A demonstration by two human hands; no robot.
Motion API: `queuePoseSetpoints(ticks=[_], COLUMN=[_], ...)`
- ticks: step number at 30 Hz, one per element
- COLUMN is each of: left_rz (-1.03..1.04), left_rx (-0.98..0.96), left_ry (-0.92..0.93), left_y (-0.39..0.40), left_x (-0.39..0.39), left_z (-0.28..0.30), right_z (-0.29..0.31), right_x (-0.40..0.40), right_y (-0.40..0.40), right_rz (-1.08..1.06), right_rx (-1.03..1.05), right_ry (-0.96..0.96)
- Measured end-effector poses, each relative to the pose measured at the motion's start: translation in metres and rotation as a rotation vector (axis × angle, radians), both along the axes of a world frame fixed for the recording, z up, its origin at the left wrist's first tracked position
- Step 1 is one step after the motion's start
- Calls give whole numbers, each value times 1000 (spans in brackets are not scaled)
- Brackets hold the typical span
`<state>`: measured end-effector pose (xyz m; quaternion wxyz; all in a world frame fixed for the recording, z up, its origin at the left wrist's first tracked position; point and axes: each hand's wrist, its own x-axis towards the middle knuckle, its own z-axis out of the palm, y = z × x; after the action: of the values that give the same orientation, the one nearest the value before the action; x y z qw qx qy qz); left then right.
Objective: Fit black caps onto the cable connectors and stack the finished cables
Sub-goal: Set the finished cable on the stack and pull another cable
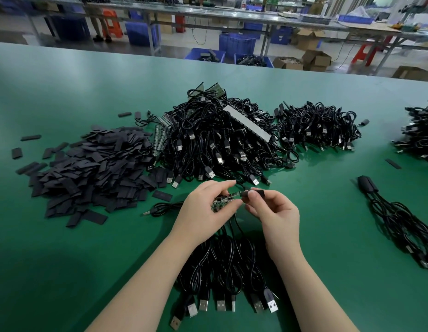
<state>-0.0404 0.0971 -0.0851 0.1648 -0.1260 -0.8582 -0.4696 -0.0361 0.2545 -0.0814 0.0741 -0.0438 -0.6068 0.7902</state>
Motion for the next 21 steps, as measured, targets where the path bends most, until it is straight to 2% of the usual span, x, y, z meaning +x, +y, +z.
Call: queuePoseSetpoints(ticks=[6, 13, 21], left_rz=[-14, -18, -4], left_rx=[-53, 1, 18], left_ry=[62, 59, 40], left_y=[-1, -3, -2], left_x=[-2, -4, -5], left_z=[-2, -5, -5], right_z=[-1, -3, -5], right_x=[0, 0, 1], right_y=[1, 1, 0], right_rz=[-6, -3, -9], right_rx=[29, 105, 88], right_ry=[27, 89, 125])
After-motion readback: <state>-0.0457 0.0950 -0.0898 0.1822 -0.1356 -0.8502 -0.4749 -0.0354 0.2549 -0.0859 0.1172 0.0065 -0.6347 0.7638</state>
